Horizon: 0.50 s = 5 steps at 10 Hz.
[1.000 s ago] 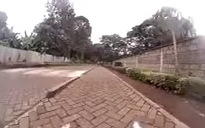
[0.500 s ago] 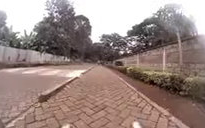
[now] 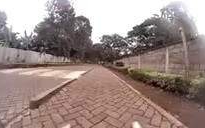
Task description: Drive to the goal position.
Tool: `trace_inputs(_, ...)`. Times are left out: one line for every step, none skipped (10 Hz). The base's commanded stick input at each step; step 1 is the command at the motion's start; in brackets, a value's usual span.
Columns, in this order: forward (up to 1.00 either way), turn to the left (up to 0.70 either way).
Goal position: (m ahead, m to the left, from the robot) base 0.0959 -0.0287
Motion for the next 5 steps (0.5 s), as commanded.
trace_inputs(0.50,0.00)
trace_inputs(0.50,0.00)
trace_inputs(0.50,0.00)
trace_inputs(0.50,0.00)
trace_inputs(0.50,0.00)
